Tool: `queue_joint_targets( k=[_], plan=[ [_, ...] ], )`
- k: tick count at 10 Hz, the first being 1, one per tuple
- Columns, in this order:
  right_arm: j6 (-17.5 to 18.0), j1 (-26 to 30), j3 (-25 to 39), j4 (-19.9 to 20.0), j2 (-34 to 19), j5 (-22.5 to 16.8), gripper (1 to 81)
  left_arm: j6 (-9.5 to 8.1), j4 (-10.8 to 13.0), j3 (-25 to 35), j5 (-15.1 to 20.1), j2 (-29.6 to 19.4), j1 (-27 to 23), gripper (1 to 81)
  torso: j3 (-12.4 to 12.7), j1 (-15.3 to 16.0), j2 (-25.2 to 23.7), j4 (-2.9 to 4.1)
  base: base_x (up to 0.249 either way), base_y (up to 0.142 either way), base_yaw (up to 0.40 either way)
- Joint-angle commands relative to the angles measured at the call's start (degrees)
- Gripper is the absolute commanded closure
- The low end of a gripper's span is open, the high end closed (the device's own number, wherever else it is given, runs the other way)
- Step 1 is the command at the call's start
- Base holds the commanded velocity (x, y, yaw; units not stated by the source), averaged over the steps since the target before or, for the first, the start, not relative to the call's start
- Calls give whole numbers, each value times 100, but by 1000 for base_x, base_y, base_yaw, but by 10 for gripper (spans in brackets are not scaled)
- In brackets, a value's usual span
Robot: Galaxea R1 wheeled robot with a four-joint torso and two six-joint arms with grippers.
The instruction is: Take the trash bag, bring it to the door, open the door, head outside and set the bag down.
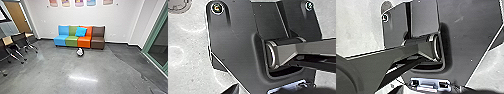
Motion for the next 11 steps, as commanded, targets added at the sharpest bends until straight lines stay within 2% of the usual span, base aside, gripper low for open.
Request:
queue_joint_targets(
  k=[1,11],
  plan=[
    [-19,141,114,-48,-108,-329,10,-26,2,5,331,-60,-169,10,0,0,0,0,166,78,0],
    [-19,131,115,-39,-108,-320,10,-26,-7,5,331,-60,-160,10,0,0,0,0,165,78,0]
  ],
)
